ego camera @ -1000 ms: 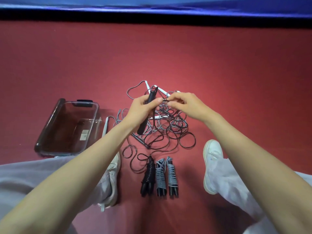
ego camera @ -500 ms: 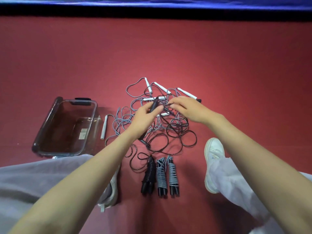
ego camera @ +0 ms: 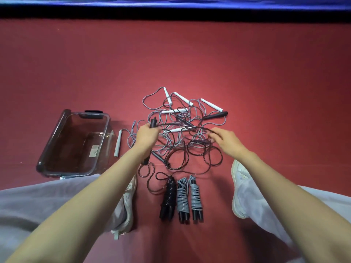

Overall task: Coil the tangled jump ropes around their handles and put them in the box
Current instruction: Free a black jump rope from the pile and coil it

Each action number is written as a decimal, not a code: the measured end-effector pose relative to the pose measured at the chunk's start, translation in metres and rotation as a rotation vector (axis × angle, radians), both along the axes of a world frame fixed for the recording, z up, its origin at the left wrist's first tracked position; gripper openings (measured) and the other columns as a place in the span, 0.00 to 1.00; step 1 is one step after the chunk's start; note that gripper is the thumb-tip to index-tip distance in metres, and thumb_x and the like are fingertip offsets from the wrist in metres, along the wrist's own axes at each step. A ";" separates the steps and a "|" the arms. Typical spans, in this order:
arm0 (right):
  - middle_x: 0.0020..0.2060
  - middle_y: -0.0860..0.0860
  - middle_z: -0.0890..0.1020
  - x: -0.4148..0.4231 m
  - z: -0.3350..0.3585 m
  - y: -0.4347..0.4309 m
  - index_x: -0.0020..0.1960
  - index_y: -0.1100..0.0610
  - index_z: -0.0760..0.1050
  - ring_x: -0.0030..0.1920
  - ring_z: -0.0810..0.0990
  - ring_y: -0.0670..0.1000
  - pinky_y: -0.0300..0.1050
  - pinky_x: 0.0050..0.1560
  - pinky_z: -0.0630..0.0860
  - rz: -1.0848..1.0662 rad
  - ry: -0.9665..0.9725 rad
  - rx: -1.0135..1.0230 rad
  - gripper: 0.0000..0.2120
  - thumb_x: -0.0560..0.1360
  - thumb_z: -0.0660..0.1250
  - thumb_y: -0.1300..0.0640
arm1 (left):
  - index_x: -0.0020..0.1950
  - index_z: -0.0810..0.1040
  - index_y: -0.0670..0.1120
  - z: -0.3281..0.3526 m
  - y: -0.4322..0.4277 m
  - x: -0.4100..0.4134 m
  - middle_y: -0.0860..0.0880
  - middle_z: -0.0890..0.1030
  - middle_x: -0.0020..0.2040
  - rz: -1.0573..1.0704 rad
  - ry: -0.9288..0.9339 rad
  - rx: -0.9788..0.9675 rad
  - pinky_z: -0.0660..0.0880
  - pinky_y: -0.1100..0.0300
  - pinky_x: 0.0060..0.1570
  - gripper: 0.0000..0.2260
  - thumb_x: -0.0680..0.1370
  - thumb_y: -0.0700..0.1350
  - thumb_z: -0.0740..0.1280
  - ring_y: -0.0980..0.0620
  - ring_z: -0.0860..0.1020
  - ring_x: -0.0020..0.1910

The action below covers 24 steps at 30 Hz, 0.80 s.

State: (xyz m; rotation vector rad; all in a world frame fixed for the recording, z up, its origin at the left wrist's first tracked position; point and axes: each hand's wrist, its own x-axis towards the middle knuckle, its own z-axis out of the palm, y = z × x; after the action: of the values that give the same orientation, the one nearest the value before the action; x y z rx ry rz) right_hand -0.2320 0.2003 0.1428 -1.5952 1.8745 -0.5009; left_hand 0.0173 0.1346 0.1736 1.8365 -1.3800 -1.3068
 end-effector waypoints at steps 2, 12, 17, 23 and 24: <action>0.51 0.53 0.83 0.003 0.018 -0.006 0.58 0.59 0.79 0.54 0.78 0.53 0.42 0.53 0.69 0.109 0.055 -0.133 0.11 0.81 0.60 0.59 | 0.44 0.71 0.43 -0.005 0.005 -0.005 0.47 0.68 0.34 -0.081 -0.147 -0.021 0.61 0.61 0.27 0.07 0.73 0.35 0.68 0.52 0.64 0.29; 0.35 0.51 0.76 0.023 0.070 -0.026 0.50 0.51 0.76 0.37 0.71 0.47 0.41 0.40 0.68 0.157 -0.310 -0.192 0.03 0.77 0.68 0.57 | 0.40 0.74 0.45 0.028 0.015 -0.050 0.45 0.69 0.35 -0.332 0.348 -0.193 0.60 0.57 0.31 0.11 0.76 0.49 0.71 0.51 0.64 0.30; 0.36 0.47 0.75 0.011 0.007 -0.010 0.46 0.55 0.71 0.41 0.74 0.52 0.40 0.40 0.69 0.167 -0.012 0.198 0.05 0.79 0.64 0.55 | 0.42 0.76 0.44 0.023 0.018 -0.040 0.48 0.71 0.33 -0.041 0.545 -0.188 0.61 0.60 0.29 0.06 0.77 0.43 0.69 0.54 0.65 0.27; 0.37 0.49 0.80 -0.019 0.005 -0.003 0.51 0.61 0.80 0.43 0.75 0.52 0.33 0.40 0.67 -0.197 -0.078 -0.094 0.10 0.80 0.64 0.56 | 0.38 0.71 0.48 -0.018 -0.001 -0.002 0.48 0.69 0.32 0.149 0.127 -0.134 0.62 0.58 0.34 0.09 0.77 0.41 0.67 0.49 0.67 0.35; 0.37 0.47 0.79 -0.017 0.020 -0.007 0.52 0.61 0.81 0.43 0.74 0.49 0.28 0.40 0.66 -0.181 -0.112 -0.166 0.09 0.79 0.65 0.56 | 0.40 0.71 0.46 -0.024 0.000 0.000 0.47 0.70 0.33 0.083 -0.017 -0.065 0.63 0.59 0.31 0.07 0.76 0.38 0.66 0.48 0.68 0.35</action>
State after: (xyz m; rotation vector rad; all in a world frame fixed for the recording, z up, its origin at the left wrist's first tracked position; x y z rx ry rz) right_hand -0.2486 0.1930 0.1625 -1.4733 1.9437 -0.8268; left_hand 0.0169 0.1343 0.1493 1.8449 -1.3244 -1.1944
